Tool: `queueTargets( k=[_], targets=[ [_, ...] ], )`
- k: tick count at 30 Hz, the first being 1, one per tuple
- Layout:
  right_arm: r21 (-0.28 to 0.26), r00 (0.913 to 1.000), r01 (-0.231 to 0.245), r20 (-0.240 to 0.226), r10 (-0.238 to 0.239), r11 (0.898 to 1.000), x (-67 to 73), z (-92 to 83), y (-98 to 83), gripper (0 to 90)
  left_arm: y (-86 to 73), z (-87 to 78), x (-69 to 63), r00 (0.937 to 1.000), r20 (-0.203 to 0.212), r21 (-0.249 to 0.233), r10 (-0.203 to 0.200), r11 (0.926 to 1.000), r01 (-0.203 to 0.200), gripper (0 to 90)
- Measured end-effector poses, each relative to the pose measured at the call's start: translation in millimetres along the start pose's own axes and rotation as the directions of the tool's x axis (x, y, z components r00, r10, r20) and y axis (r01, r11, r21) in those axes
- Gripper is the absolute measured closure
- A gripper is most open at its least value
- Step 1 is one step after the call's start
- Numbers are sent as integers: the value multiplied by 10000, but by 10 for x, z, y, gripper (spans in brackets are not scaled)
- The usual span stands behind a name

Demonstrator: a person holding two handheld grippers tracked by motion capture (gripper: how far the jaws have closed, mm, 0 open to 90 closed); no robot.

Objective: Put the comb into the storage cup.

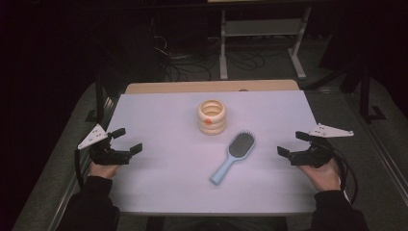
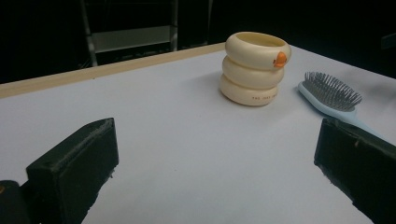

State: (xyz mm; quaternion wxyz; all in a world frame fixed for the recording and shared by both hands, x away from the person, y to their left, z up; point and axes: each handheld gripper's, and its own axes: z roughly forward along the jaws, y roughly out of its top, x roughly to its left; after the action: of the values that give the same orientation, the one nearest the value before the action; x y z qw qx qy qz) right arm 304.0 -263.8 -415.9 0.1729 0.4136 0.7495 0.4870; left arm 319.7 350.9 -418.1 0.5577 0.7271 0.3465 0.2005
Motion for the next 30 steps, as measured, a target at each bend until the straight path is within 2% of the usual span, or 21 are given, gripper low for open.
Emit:
queueTargets(
  k=[5,11,21,26,30],
  targets=[
    [-48,10000,36,-17,-36,10000,6,-7,2,0,-7,17,-12,10000,71,158,48,9999,-50,0],
    [-304,10000,-29,-13,29,9995,11,-66,5,0,18,24,-23,9999,111,133,71,9999,-72,0],
    [-323,9999,110,76,-107,9994,16,-76,3,0,110,71,-120,9965,178,705,815,9941,-825,0],
    [-369,9999,125,108,-121,9992,22,-81,2,0,202,80,-147,9951,342,695,928,9930,-950,0],
    [-426,9995,121,306,-108,9990,19,-92,-4,0,251,111,-165,9937,471,859,1021,9907,-1059,0]
  ],
)
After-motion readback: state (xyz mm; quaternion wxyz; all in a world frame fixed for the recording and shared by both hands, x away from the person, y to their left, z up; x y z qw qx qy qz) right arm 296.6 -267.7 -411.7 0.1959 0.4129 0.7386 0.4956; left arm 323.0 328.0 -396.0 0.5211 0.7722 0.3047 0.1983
